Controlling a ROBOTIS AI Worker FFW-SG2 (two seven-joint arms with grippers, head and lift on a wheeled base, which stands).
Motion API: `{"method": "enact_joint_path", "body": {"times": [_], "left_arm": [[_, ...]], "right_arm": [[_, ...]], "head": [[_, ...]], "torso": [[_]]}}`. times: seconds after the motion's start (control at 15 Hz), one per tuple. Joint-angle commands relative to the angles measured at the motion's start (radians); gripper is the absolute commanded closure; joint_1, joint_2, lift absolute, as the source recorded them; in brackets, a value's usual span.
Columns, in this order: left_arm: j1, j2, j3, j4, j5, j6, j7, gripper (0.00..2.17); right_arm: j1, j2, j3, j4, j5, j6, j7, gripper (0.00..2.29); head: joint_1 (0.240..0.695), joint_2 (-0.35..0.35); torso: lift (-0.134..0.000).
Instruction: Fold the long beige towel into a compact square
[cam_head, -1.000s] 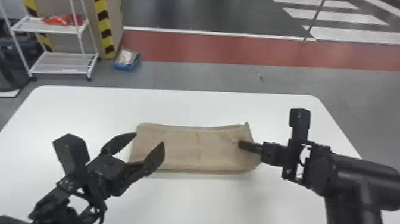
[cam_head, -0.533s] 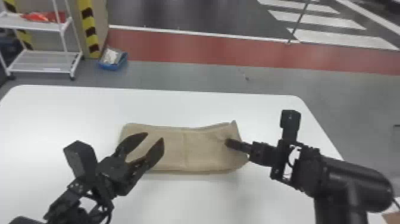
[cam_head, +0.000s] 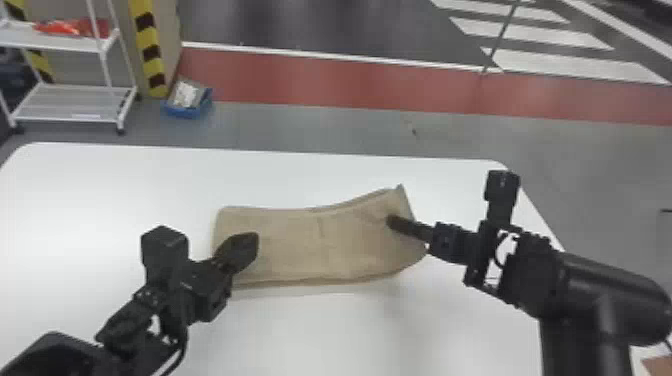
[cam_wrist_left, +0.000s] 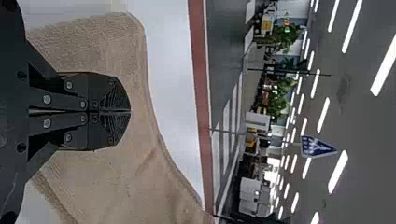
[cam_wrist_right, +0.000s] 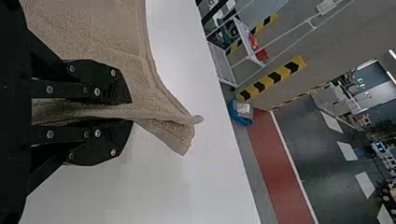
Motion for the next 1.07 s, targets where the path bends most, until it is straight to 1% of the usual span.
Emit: {"method": "enact_joint_path", "body": {"times": [0.0, 0.13, 0.2, 0.33, 0.4, 0.6, 0.73, 1.0], "left_arm": [[-0.005, -0.002, 0.012, 0.047, -0.028, 0.012, 0.009, 1.77], [-0.012, -0.002, 0.009, 0.078, -0.039, -0.003, 0.01, 1.77], [-0.017, -0.002, 0.006, 0.085, -0.039, -0.003, 0.01, 1.77], [-0.028, -0.003, -0.002, 0.095, -0.039, -0.003, 0.007, 1.77], [-0.035, -0.008, -0.005, 0.104, -0.037, -0.003, 0.003, 1.77], [-0.046, -0.021, -0.028, 0.122, -0.039, -0.003, -0.004, 1.77], [-0.046, -0.026, -0.048, 0.121, -0.039, -0.003, -0.004, 1.77], [-0.045, -0.029, -0.071, 0.119, -0.034, -0.003, -0.005, 1.77]], "right_arm": [[-0.012, -0.006, -0.002, 0.007, -0.001, -0.002, 0.003, 0.97], [-0.015, -0.003, -0.02, 0.005, -0.033, -0.002, 0.008, 0.97], [-0.018, 0.005, -0.025, 0.002, -0.043, -0.002, 0.009, 0.97], [-0.02, 0.026, -0.011, -0.024, -0.043, -0.002, 0.009, 0.97], [-0.018, 0.032, 0.003, -0.052, -0.041, 0.001, 0.009, 0.97], [-0.011, 0.032, 0.064, -0.115, -0.041, 0.01, 0.002, 0.97], [-0.012, 0.032, 0.107, -0.118, -0.026, 0.013, -0.014, 0.97], [-0.015, 0.032, 0.152, -0.105, -0.015, 0.02, -0.04, 0.97]], "head": [[0.695, -0.2], [0.695, -0.189], [0.695, -0.184], [0.695, -0.176], [0.695, -0.172], [0.695, -0.158], [0.695, -0.147], [0.695, -0.142]], "torso": [[-0.124], [-0.124], [-0.124], [-0.124], [-0.124], [-0.124], [-0.124], [-0.124]]}}
